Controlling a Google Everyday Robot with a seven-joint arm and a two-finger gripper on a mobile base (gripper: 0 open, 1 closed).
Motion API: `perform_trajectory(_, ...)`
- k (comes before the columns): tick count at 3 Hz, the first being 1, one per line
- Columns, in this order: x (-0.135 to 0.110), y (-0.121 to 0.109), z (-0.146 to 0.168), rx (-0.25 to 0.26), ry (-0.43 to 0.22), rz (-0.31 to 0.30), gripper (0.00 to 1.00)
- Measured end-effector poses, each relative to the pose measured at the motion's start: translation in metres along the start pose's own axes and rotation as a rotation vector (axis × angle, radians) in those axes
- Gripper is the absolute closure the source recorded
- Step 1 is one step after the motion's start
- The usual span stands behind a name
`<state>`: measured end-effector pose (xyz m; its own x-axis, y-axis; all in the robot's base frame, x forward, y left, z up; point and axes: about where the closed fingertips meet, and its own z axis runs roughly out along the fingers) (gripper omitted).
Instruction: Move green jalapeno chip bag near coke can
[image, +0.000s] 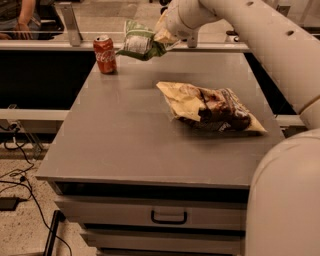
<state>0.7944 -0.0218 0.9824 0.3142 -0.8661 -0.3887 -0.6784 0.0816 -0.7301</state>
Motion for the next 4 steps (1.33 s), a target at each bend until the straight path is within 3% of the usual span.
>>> perform_trajectory(2,0.009,-0.003,0.02,-0.007,0.016,0.05,1.0)
perform_trajectory(4,0.002,0.006,0.039,-0.049,-0.009,0.062,1.0)
